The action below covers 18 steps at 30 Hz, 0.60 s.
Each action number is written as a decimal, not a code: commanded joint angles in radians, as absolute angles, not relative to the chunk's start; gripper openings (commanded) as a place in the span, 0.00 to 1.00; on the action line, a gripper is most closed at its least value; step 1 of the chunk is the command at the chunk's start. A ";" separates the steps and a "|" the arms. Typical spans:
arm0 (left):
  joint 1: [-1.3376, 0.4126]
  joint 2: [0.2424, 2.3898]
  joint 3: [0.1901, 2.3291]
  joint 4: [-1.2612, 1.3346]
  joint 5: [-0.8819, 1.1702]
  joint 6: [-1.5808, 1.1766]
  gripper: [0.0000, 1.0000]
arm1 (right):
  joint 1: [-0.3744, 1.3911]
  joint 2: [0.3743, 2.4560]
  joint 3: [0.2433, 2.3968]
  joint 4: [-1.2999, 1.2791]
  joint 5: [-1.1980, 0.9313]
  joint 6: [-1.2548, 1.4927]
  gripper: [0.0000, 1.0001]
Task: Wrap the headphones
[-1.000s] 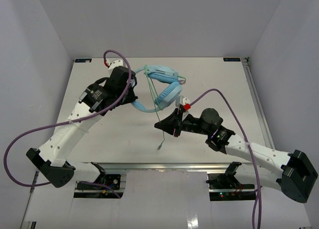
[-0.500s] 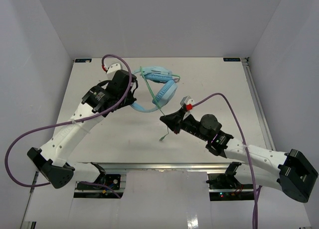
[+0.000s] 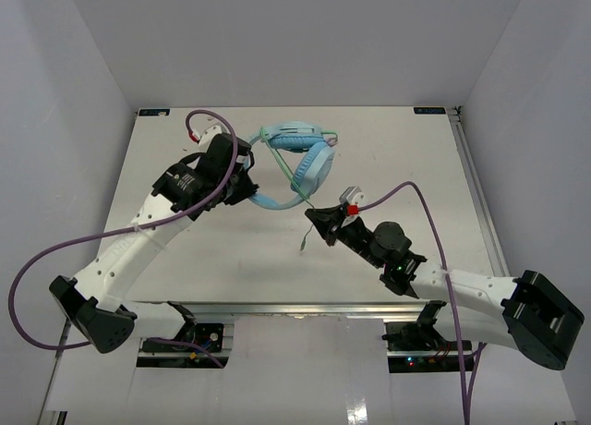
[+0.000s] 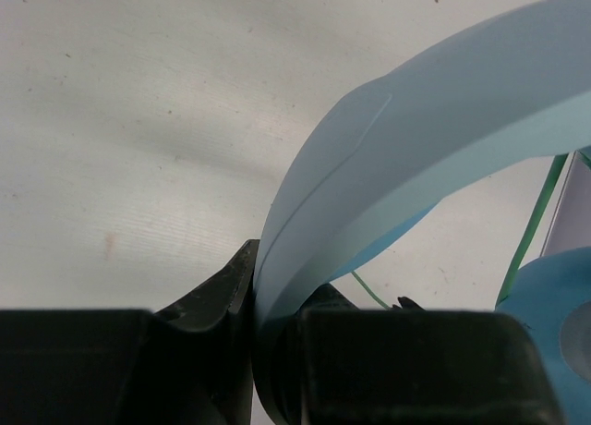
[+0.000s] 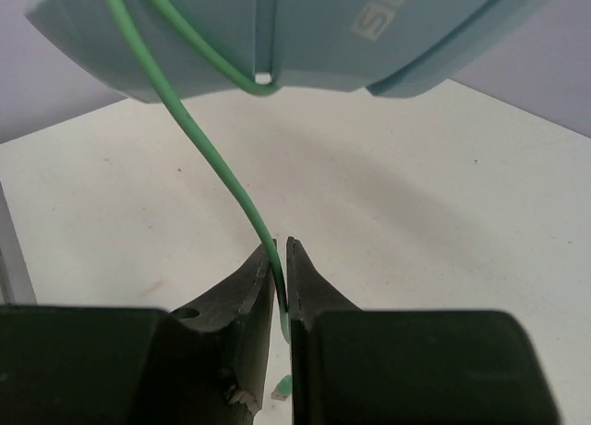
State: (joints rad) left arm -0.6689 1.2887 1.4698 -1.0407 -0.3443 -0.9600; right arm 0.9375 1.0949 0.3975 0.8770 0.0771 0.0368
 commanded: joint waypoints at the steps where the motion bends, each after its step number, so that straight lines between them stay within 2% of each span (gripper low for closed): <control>1: -0.664 1.196 1.480 -0.940 -0.291 -1.040 0.00 | 0.940 1.141 0.376 1.038 0.054 0.005 0.16; 12: -0.664 1.200 1.470 -0.927 -0.259 -1.058 0.00 | 0.940 1.224 0.333 1.251 0.011 -0.050 0.25; 18: -0.664 1.192 1.463 -0.917 -0.246 -1.061 0.00 | 0.939 1.258 0.329 1.290 0.019 -0.056 0.24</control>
